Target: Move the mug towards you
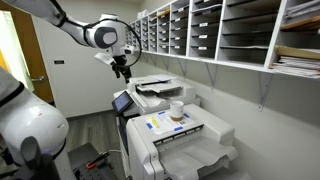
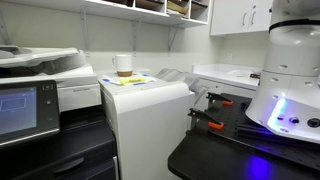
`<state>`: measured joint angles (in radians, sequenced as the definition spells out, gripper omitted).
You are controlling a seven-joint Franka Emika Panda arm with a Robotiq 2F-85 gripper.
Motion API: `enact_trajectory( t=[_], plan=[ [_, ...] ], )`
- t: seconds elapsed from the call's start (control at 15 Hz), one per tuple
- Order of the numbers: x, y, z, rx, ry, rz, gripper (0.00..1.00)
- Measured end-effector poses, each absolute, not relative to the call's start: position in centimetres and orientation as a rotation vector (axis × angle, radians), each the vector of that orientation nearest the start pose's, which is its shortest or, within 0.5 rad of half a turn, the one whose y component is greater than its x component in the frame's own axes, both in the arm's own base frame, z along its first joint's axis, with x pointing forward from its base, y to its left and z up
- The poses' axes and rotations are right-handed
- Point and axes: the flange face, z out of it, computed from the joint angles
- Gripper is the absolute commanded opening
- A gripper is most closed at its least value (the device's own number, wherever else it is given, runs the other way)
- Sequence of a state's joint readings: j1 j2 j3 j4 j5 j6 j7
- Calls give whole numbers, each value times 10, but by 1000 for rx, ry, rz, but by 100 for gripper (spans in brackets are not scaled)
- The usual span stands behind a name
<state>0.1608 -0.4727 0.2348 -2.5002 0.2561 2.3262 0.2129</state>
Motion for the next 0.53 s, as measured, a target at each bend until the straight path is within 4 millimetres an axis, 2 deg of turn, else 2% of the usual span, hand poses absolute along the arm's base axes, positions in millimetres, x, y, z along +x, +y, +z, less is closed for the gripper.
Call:
enact_trajectory(
  t=[0.27,0.53],
  plan=[
    [455,123,463,-2986,166,-668,100],
    [511,69,447,-3079,491,-732,100]
  ],
)
